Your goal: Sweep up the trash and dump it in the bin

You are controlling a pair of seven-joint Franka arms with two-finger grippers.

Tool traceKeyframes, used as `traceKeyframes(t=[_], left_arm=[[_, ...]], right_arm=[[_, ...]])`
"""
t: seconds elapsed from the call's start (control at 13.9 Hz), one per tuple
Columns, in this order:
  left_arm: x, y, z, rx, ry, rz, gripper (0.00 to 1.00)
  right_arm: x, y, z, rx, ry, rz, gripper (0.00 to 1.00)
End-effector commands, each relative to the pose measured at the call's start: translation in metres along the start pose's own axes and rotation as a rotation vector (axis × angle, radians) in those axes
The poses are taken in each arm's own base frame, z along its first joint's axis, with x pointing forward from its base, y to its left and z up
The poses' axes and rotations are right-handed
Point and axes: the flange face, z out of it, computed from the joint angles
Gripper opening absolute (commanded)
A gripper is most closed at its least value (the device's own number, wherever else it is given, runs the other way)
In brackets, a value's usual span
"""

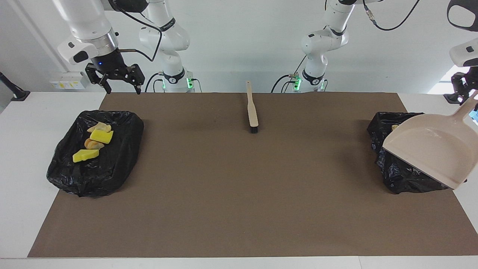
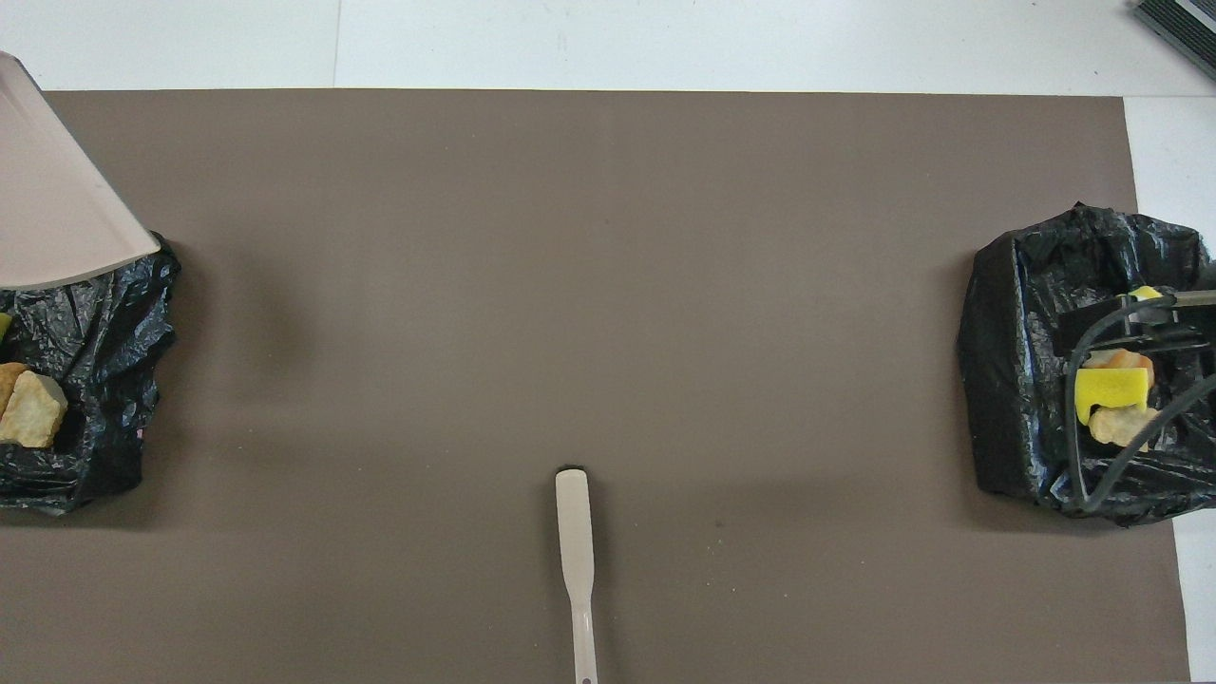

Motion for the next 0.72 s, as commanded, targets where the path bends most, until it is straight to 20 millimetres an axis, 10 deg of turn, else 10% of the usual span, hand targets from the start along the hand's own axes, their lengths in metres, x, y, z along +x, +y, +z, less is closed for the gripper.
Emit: traceKeyframes(t=[0.0,0.65], left_arm=[[0.039,0.043,0.009,-0.124,0.053,-0.253,0.0],[0.237,0.217,0.019,-0.273,0.124,-0.636,0.0]], right_arm=[[-0.002,0.004,-0.002,0.0,-0.003,0.023,1.0],[-0.005,0.019,0.0,0.027,-0.025,0.057,1.0]])
